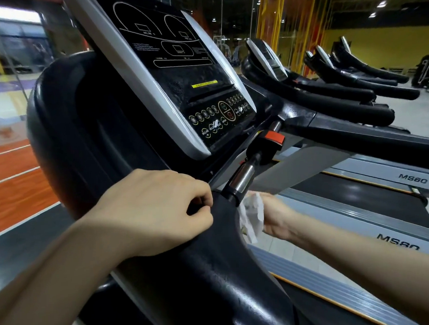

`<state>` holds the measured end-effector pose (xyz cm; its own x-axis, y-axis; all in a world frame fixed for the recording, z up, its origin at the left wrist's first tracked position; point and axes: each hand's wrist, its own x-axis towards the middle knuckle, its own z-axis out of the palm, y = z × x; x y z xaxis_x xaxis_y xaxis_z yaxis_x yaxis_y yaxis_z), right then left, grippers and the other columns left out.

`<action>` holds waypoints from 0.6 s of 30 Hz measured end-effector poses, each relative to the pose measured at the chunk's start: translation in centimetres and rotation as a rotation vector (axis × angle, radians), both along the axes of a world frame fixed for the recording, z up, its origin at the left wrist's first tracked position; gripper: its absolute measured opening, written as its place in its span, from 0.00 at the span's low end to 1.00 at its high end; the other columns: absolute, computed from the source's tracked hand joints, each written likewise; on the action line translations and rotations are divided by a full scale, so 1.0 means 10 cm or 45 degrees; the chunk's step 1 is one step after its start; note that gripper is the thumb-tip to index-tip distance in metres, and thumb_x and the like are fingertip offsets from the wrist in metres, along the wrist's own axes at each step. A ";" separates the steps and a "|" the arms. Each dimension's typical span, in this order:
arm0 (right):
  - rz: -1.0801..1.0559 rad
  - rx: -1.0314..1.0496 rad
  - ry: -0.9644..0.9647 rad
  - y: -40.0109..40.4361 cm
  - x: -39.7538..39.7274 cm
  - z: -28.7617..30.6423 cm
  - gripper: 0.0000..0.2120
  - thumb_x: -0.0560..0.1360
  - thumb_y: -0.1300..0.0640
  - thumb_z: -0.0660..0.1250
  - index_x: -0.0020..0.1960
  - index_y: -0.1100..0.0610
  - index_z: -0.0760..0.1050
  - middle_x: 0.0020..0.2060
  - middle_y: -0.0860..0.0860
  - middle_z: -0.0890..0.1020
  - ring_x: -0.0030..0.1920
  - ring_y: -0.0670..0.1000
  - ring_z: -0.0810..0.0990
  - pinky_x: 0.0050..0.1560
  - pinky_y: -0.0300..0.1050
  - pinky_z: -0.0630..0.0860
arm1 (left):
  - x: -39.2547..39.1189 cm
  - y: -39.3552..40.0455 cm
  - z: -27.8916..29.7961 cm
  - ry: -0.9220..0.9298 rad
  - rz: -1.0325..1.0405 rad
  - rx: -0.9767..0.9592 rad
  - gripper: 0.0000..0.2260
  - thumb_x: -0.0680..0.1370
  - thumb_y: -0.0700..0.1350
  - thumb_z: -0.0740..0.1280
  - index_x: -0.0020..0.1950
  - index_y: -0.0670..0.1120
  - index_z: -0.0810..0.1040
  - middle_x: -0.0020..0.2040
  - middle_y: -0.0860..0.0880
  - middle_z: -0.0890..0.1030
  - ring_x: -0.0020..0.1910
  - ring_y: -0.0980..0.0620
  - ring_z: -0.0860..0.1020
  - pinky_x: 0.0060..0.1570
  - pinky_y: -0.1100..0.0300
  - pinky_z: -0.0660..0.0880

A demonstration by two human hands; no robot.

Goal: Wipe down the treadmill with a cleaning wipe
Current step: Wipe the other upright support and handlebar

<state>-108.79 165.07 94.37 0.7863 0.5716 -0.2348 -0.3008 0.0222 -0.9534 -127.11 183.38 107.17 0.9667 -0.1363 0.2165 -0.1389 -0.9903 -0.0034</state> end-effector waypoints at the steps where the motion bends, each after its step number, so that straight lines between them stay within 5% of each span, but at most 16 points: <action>1: 0.045 -0.027 0.041 -0.02 -0.12 0.01 0.12 0.80 0.66 0.58 0.42 0.62 0.78 0.36 0.56 0.82 0.32 0.50 0.82 0.31 0.40 0.77 | 0.00 0.00 0.00 -0.002 -0.004 0.007 0.21 0.69 0.66 0.45 0.57 0.68 0.70 0.52 0.69 0.76 0.55 0.62 0.74 0.53 0.56 0.74; 4: 0.211 -0.098 0.076 -0.13 -0.29 0.12 0.11 0.79 0.65 0.60 0.46 0.62 0.82 0.40 0.55 0.82 0.35 0.48 0.80 0.36 0.40 0.76 | 0.00 -0.01 -0.03 -0.024 -0.011 0.016 0.21 0.70 0.66 0.45 0.57 0.68 0.69 0.52 0.69 0.75 0.55 0.64 0.73 0.52 0.59 0.73; 6: 0.290 -0.343 -0.118 -0.30 -0.17 0.31 0.10 0.78 0.66 0.62 0.46 0.61 0.82 0.36 0.54 0.79 0.30 0.46 0.74 0.29 0.36 0.70 | 0.00 -0.01 -0.04 -0.016 -0.023 0.019 0.21 0.70 0.66 0.44 0.57 0.68 0.68 0.50 0.69 0.75 0.54 0.65 0.72 0.51 0.61 0.72; 9: -0.075 -0.570 -0.643 -0.48 0.28 0.73 0.05 0.78 0.66 0.64 0.48 0.58 0.76 0.34 0.56 0.75 0.26 0.47 0.72 0.24 0.38 0.70 | 0.03 -0.02 -0.03 0.006 -0.041 0.019 0.21 0.69 0.65 0.44 0.58 0.70 0.67 0.51 0.69 0.74 0.55 0.65 0.71 0.52 0.61 0.72; 12: -0.623 -0.851 -1.343 -0.42 0.84 1.01 0.07 0.76 0.59 0.67 0.53 0.55 0.74 0.39 0.53 0.78 0.34 0.52 0.76 0.35 0.44 0.72 | 0.04 -0.01 -0.03 0.004 -0.037 0.023 0.22 0.69 0.66 0.43 0.59 0.69 0.67 0.53 0.69 0.73 0.56 0.65 0.71 0.53 0.58 0.74; 14: -0.477 -1.056 -1.609 -0.30 1.15 0.97 0.09 0.76 0.59 0.67 0.56 0.58 0.76 0.43 0.55 0.78 0.42 0.56 0.77 0.42 0.42 0.66 | 0.04 0.00 -0.04 0.002 -0.030 0.024 0.23 0.69 0.66 0.43 0.59 0.69 0.67 0.54 0.69 0.74 0.56 0.64 0.72 0.53 0.56 0.74; 16: -0.313 -1.144 -1.701 -0.18 1.37 0.86 0.07 0.77 0.58 0.66 0.51 0.61 0.76 0.44 0.58 0.77 0.45 0.61 0.78 0.42 0.45 0.67 | 0.03 0.01 -0.05 -0.003 -0.022 0.022 0.24 0.69 0.66 0.43 0.60 0.68 0.67 0.54 0.68 0.74 0.57 0.63 0.72 0.53 0.56 0.74; 18: -0.446 -1.107 -1.612 -0.09 1.53 0.82 0.07 0.78 0.57 0.63 0.44 0.60 0.71 0.42 0.61 0.77 0.45 0.63 0.77 0.40 0.47 0.66 | 0.03 0.01 -0.05 -0.026 -0.014 0.005 0.23 0.70 0.66 0.44 0.60 0.67 0.68 0.55 0.67 0.74 0.57 0.62 0.72 0.53 0.56 0.74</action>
<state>-93.53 164.22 102.62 0.7788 0.3719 0.5051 0.5725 -0.7505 -0.3302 -126.85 183.43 106.71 0.9607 -0.1478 0.2352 -0.1495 -0.9887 -0.0105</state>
